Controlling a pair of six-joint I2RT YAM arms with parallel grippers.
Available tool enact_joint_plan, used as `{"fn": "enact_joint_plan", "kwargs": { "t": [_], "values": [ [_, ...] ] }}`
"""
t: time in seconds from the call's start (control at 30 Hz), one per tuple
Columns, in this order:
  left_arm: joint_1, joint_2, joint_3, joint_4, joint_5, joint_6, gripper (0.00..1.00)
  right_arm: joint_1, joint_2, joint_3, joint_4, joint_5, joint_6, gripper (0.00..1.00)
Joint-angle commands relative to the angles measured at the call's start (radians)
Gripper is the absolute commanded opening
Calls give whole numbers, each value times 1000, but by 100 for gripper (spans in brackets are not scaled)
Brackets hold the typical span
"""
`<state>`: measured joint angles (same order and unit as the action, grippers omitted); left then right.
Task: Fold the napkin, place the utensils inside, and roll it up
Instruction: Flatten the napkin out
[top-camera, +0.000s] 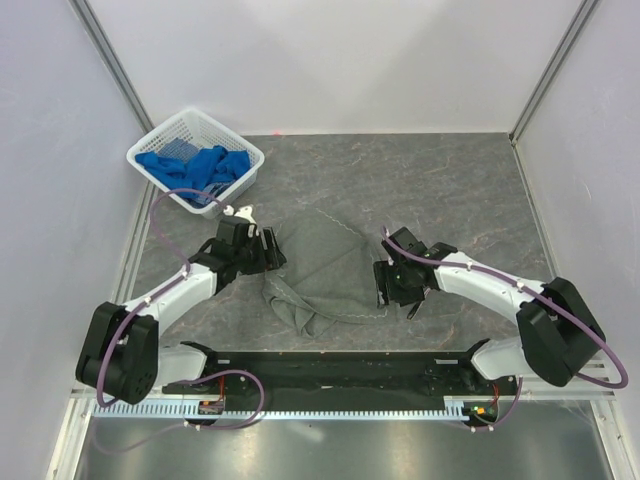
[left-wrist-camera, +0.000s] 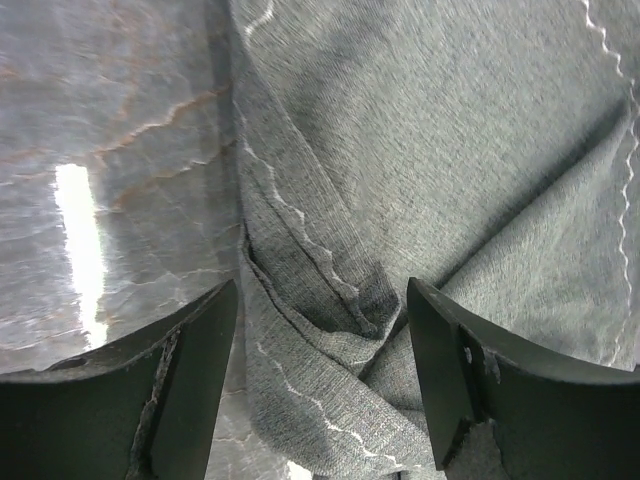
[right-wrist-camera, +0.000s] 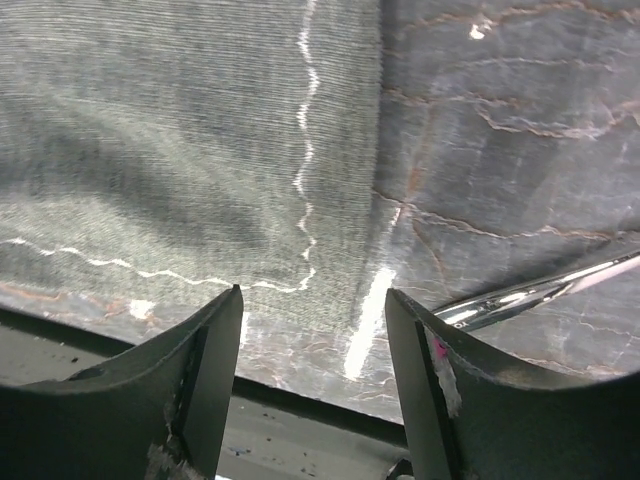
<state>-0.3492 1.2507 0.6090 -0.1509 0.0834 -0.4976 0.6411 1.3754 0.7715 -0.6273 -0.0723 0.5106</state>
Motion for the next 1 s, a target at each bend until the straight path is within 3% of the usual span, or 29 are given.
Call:
{"fn": "enact_joint_plan", "kwargs": {
  "t": [0.0, 0.33, 0.43, 0.47, 0.53, 0.6, 0.63, 0.67, 0.73, 0.77, 0.87, 0.97],
  "values": [
    [-1, 54, -2, 134, 73, 13, 75, -4, -4, -23, 6, 57, 37, 66],
    [-2, 203, 69, 198, 142, 51, 71, -4, 56, -20, 57, 40, 37, 63],
    [-4, 237, 84, 200, 147, 62, 63, -3, 80, -32, 61, 43, 35, 63],
    [-2, 243, 87, 198, 145, 68, 54, -3, 94, -35, 67, 46, 35, 63],
    [-4, 250, 90, 197, 139, 71, 49, -4, 111, -44, 74, 58, 37, 62],
    [-4, 253, 92, 195, 138, 76, 36, -3, 119, -52, 87, 62, 40, 58],
    [-4, 254, 94, 195, 139, 77, 32, -3, 126, -54, 93, 65, 42, 55],
    [-4, 253, 95, 195, 139, 80, 16, -4, 131, -54, 104, 66, 45, 44],
    [-4, 243, 104, 191, 136, 91, 6, -3, 143, -41, 109, 86, 43, 29],
    [-4, 237, 109, 183, 128, 97, 2, -3, 146, -31, 107, 95, 40, 14],
    [-11, 179, 143, 121, 75, 122, 2, -6, 143, 21, 80, 147, 26, 0],
    [-25, 64, 185, 21, -28, 148, 2, -24, 125, 87, 29, 213, -6, 0]
  ]
}}
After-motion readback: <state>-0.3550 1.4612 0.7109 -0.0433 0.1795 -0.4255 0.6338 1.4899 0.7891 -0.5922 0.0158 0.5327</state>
